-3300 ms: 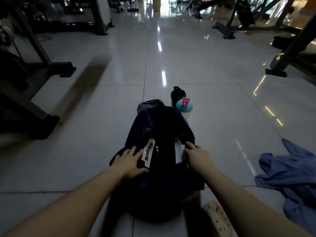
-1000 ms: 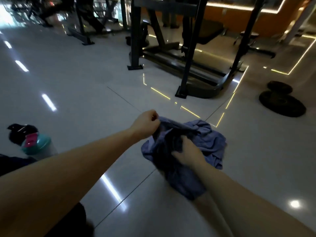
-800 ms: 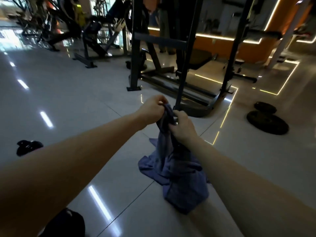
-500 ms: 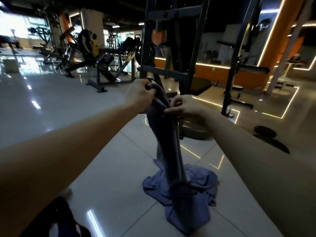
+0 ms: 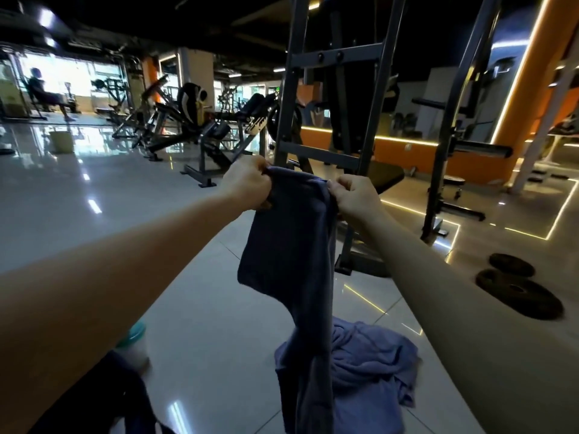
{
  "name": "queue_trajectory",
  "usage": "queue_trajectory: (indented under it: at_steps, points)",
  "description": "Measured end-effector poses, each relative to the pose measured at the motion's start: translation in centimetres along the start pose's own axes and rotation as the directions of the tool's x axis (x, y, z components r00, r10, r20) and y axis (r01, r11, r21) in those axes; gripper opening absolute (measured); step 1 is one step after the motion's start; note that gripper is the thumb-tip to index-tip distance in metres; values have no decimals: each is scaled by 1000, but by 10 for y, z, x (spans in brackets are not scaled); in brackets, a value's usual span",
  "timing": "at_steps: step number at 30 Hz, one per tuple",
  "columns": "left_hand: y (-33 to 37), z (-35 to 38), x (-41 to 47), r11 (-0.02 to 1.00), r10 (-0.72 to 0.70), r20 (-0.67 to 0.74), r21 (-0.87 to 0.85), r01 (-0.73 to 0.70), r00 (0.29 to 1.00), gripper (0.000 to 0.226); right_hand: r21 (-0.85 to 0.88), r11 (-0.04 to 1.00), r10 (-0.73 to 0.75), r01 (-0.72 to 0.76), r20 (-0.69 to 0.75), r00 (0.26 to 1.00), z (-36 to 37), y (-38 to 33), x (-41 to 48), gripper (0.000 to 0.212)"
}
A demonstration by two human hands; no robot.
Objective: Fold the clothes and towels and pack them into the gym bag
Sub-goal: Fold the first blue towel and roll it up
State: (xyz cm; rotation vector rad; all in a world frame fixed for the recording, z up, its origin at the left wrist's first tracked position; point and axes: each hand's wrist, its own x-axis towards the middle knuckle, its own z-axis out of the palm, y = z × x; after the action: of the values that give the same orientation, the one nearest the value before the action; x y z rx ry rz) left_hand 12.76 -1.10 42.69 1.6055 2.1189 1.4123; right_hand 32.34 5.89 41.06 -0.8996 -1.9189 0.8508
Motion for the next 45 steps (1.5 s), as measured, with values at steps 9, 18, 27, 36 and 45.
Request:
queue_trajectory:
  at_steps: [9, 18, 27, 36, 45]
  points:
    - [10, -11, 10, 998, 61, -119, -17, -63, 991, 15, 233, 972, -65, 11, 222, 973, -4, -19, 7, 40]
    - [13, -2, 13, 977, -93, -99, -202, 72, 991, 14, 87, 990, 72, -111, 365, 928, -21, -11, 18, 16]
    - [12, -11, -11, 958, -35, 393, 276, -82, 919, 25, 138, 982, 132, -127, -28, 991, -29, 11, 21, 16]
    - [-34, 17, -30, 903, -303, 314, -207, 377, 900, 10, 123, 951, 267, -282, 125, 955, -14, 62, -4, 15]
    - [-108, 24, -54, 968, -247, 80, -15, 249, 966, 14, 11, 954, 291, -298, 188, 938, 36, 64, -12, 24]
